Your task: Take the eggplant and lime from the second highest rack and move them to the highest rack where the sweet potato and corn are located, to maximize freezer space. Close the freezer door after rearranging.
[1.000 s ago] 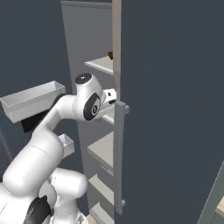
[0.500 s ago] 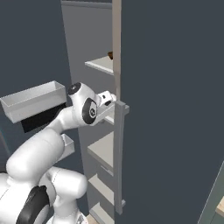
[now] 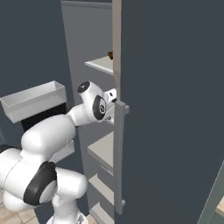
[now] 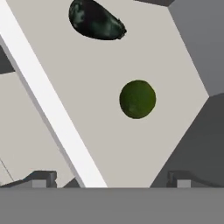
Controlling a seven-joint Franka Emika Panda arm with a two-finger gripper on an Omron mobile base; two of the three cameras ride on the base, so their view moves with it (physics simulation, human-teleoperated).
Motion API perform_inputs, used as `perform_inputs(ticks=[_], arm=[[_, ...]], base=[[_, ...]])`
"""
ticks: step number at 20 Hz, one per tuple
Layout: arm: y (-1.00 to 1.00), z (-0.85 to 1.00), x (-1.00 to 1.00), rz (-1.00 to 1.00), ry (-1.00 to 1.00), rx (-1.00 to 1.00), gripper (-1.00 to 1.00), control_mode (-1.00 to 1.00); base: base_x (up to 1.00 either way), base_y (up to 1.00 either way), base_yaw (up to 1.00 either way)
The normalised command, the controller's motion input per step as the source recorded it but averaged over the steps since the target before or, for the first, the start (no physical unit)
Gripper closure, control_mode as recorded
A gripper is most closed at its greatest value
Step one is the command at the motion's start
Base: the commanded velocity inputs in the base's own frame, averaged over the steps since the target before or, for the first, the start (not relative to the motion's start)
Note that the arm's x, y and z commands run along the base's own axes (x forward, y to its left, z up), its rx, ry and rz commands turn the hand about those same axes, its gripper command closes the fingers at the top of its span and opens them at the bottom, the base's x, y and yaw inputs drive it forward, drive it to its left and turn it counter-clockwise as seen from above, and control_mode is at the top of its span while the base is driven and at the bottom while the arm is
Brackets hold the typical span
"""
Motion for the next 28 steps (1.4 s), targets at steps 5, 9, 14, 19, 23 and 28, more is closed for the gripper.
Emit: perform_inputs(ticks=[5, 9, 14, 19, 23, 28], arm=[[-0.19, -0.11, 0.36, 0.00, 0.00, 0.00, -1.00, -1.00], [-0.17, -0.21, 0.30, 0.00, 0.00, 0.00, -1.00, -1.00], [-0.18, -0.17, 0.34, 0.00, 0.00, 0.00, -1.00, -1.00], [-0.11, -0.11, 0.49, 0.00, 0.00, 0.00, -1.00, -1.00], [-0.11, -0.19, 0.38, 0.00, 0.00, 0.00, -1.00, -1.00], [-0.12, -0.22, 0.23, 0.00, 0.00, 0.00, -1.00, -1.00]], base=[[0.00, 0.00, 0.00], [0.00, 0.00, 0.00], [0.00, 0.00, 0.00], [0.00, 0.00, 0.00], [0.00, 0.00, 0.00], [0.00, 0.00, 0.00]])
